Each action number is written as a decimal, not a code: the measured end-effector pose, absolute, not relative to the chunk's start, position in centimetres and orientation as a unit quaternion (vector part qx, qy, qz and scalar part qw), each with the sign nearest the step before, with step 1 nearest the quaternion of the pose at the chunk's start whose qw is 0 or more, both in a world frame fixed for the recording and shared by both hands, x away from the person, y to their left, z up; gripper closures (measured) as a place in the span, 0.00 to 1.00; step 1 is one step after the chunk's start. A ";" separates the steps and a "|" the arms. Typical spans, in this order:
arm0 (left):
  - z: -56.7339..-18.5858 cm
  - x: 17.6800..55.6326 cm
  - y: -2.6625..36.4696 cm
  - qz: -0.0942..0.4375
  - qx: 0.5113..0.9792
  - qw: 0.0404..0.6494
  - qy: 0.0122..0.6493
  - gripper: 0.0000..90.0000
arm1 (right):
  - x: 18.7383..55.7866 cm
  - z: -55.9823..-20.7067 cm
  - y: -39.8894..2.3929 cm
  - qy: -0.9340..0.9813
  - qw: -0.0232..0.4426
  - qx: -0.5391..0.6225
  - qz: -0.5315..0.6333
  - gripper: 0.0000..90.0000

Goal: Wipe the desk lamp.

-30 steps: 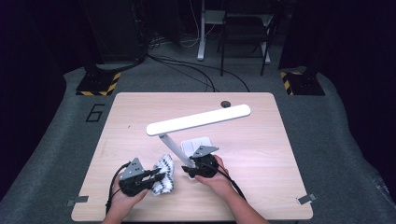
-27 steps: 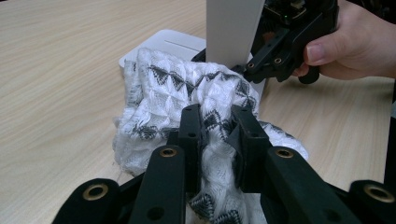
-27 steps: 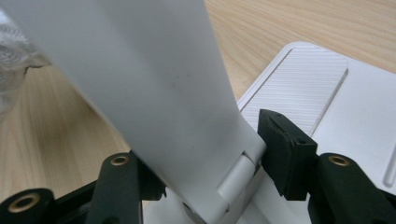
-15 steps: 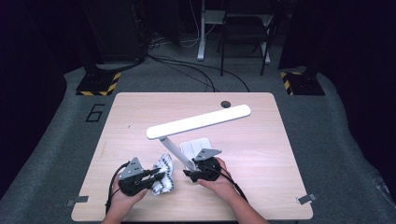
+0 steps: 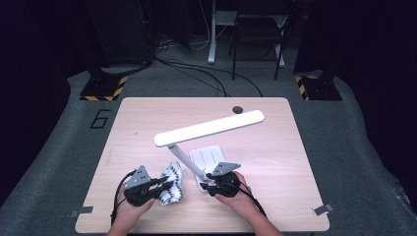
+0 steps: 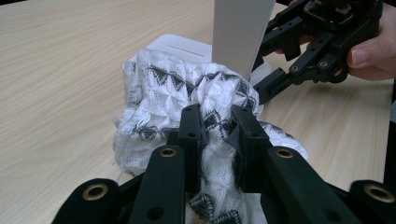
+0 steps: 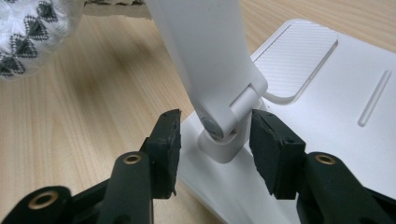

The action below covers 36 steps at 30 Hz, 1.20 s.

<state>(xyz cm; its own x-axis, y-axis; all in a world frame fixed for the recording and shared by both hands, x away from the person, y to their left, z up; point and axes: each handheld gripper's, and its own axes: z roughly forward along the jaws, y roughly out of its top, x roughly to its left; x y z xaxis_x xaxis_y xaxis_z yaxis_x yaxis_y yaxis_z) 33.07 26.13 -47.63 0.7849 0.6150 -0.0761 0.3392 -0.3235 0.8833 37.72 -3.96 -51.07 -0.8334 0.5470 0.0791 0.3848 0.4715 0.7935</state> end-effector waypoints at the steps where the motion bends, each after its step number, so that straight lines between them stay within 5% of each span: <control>1: -47.6 33.1 26.1 0.139 0.801 0.499 0.298 0.84 | 37.7 -51.1 -4.0 0.851 0.091 0.276 0.437 0.63; 12: -47.6 33.0 26.3 0.127 0.798 0.503 0.308 0.84 | 37.7 -51.1 -2.5 0.854 0.082 0.268 0.438 0.64; 22: -47.5 33.1 26.6 0.131 0.798 0.503 0.305 0.84 | 38.8 -51.2 -1.7 0.844 0.116 0.268 0.450 0.45; 30: -47.5 33.0 26.6 0.131 0.796 0.504 0.309 0.84 | 39.5 -51.4 -0.6 0.852 0.125 0.248 0.444 0.46; 36: -47.6 33.0 26.6 0.132 0.792 0.508 0.313 0.84 | 40.1 -51.6 -0.8 0.851 0.089 0.252 0.453 0.48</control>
